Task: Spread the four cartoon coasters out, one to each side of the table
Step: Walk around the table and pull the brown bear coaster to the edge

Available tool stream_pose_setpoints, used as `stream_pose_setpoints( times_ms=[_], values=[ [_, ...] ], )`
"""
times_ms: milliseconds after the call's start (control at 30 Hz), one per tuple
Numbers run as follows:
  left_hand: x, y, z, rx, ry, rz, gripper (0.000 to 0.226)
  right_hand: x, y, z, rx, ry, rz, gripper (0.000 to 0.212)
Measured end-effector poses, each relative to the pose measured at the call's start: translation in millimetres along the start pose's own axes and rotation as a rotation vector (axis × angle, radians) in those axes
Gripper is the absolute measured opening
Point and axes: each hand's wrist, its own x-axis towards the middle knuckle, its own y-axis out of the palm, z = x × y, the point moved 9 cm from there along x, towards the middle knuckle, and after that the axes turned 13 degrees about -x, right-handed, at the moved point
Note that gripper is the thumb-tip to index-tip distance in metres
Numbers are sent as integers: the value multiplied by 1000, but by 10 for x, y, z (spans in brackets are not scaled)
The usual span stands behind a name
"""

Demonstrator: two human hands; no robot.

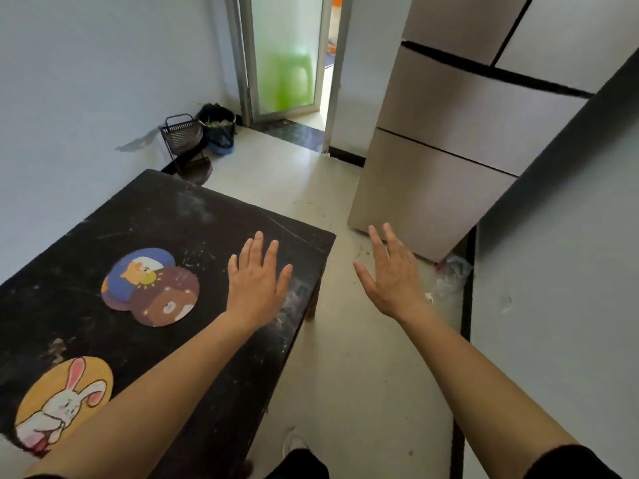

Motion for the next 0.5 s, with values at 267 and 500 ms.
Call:
stream_pose_setpoints(
  times_ms=[267, 500],
  values=[
    [335, -641, 677, 21, -272, -162, 63, 1143, -83, 964, 28, -262, 19, 75],
    [244, -859, 1529, 4, -636, -292, 61, 1883, 156, 2164, 24, -600, 91, 73]
  ],
)
